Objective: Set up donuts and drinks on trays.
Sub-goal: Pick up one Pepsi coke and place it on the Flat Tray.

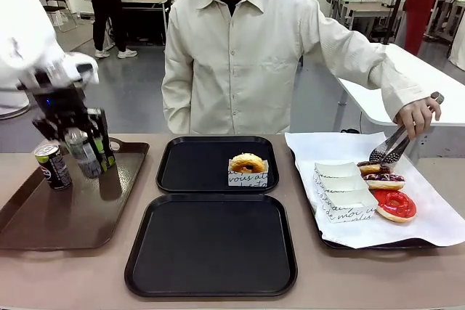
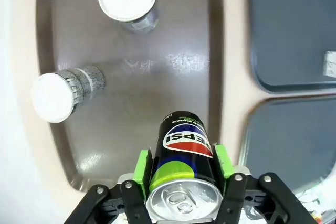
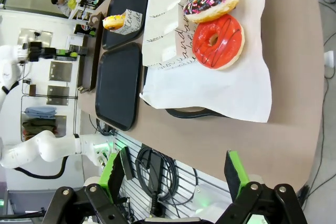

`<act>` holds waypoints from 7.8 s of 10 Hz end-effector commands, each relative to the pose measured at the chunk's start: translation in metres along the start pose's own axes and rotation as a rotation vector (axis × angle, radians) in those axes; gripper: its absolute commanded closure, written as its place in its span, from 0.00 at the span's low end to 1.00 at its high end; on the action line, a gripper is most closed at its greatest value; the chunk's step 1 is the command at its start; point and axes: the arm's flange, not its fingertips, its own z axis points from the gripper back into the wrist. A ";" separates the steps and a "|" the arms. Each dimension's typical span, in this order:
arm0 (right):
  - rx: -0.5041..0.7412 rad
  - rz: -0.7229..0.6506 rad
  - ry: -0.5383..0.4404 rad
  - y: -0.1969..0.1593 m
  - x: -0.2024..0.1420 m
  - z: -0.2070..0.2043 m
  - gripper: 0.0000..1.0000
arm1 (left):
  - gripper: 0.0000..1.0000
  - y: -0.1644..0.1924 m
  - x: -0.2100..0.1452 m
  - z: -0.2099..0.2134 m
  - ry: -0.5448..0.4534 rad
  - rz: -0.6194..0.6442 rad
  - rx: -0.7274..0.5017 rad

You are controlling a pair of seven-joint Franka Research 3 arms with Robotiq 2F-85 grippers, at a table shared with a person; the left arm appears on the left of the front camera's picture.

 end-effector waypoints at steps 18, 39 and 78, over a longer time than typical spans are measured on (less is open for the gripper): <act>0.023 0.011 -0.017 -0.003 0.002 -0.001 0.00 | 0.42 -0.187 0.038 0.038 0.001 -0.220 0.095; 0.023 0.011 -0.017 -0.003 0.002 -0.001 0.00 | 0.42 -0.256 0.025 -0.035 -0.085 -0.330 0.063; 0.023 0.011 -0.017 -0.003 0.002 -0.001 0.00 | 0.00 -0.220 0.045 -0.032 -0.055 -0.311 0.087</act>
